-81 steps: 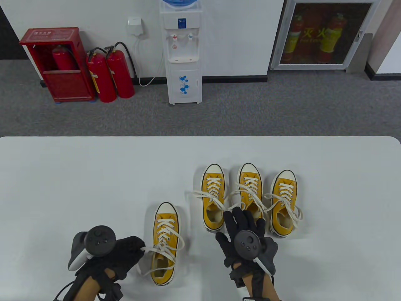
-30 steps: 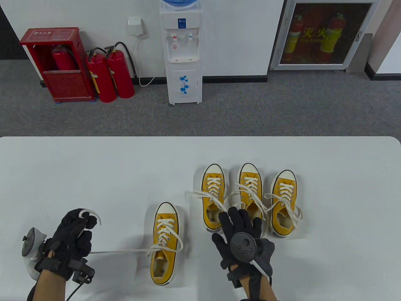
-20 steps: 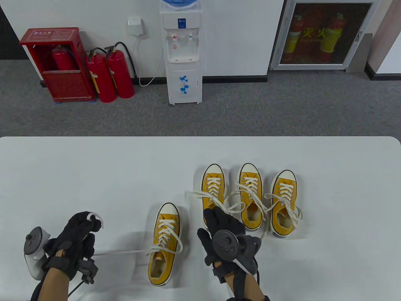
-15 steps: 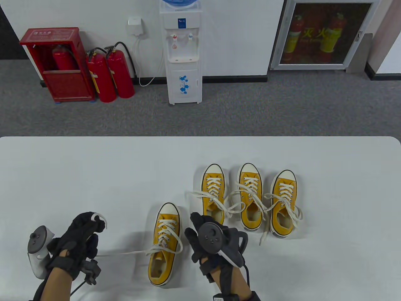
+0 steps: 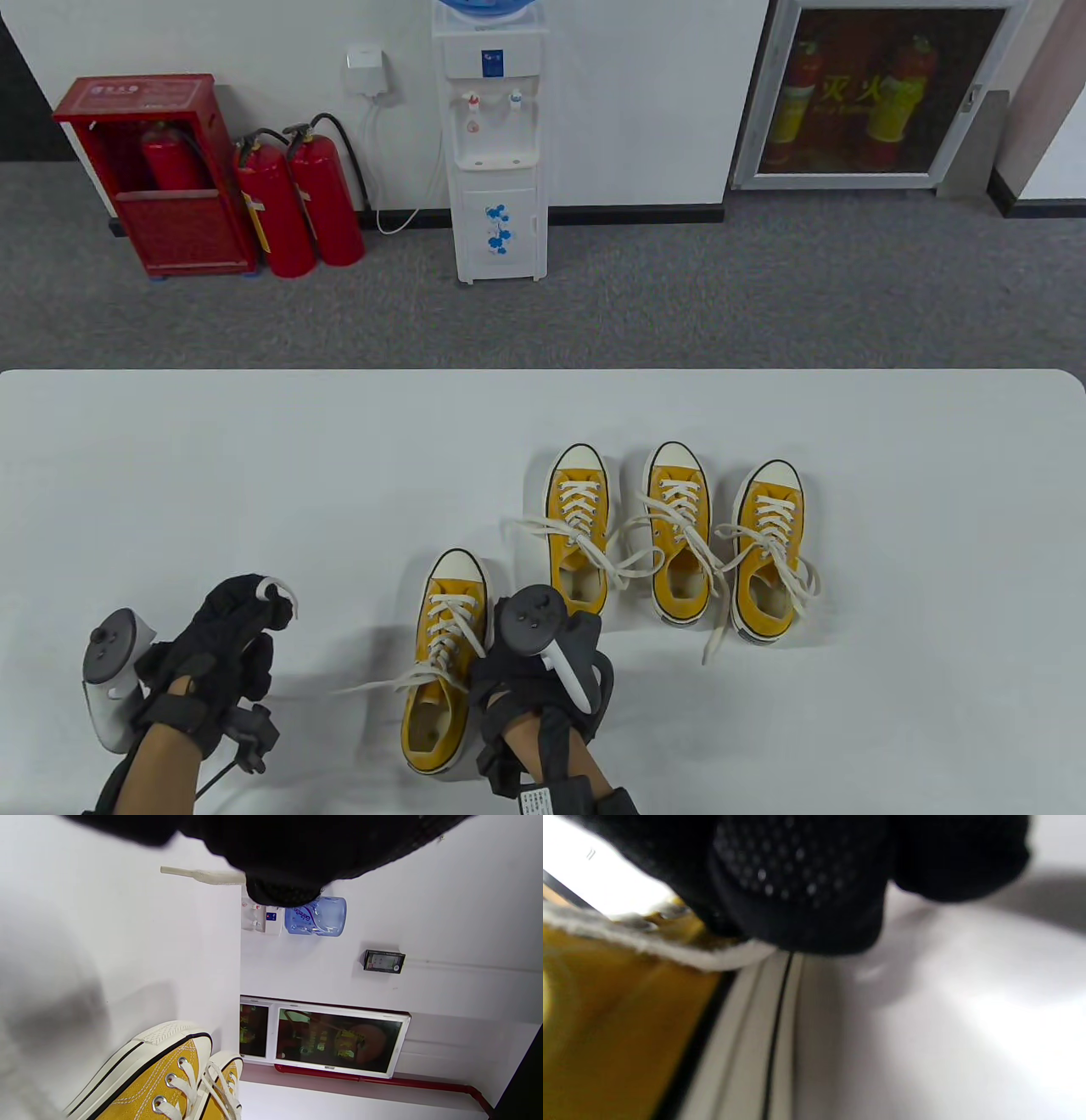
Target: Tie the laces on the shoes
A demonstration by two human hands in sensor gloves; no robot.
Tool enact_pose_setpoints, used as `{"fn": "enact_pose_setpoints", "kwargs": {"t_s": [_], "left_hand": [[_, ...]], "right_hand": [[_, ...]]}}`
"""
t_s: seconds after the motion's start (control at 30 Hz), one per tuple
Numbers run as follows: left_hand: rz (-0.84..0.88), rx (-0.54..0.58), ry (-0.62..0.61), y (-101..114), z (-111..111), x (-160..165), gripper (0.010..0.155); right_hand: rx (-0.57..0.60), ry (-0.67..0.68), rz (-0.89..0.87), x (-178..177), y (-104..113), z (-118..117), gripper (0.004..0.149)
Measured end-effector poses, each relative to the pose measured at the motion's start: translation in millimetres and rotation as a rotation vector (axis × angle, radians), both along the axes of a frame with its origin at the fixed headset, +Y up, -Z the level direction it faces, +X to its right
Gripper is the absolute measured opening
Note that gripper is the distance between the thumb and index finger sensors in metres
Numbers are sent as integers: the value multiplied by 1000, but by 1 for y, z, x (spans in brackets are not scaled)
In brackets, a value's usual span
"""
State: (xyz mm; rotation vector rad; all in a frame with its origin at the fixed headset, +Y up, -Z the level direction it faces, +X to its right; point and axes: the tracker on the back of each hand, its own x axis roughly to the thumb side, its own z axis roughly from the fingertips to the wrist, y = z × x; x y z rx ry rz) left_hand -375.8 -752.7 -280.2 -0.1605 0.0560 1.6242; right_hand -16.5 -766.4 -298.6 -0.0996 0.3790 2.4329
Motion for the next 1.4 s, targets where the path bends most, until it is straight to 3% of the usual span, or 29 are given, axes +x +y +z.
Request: {"fn": "enact_pose_setpoints", "kwargs": {"t_s": [0.2, 0.5, 0.73, 0.87, 1.13, 1.4], "left_hand": [[-6, 5, -1, -1, -1, -1, 41], [-32, 17, 7, 0, -1, -3, 41], [-70, 21, 22, 0, -1, -4, 41], [-78, 30, 14, 2, -1, -1, 41], [-24, 95, -110, 10, 0, 33, 46], [97, 135, -260, 11, 7, 81, 57]], "right_hand": [[136, -23, -105, 29, 29, 1, 58], [417, -276, -337, 100, 80, 26, 48], [524, -429, -515, 151, 88, 44, 46], [539, -418, -564, 166, 86, 48, 46], [520, -219, -622, 143, 92, 46, 48], [445, -6, -575, 68, 104, 36, 45]]}}
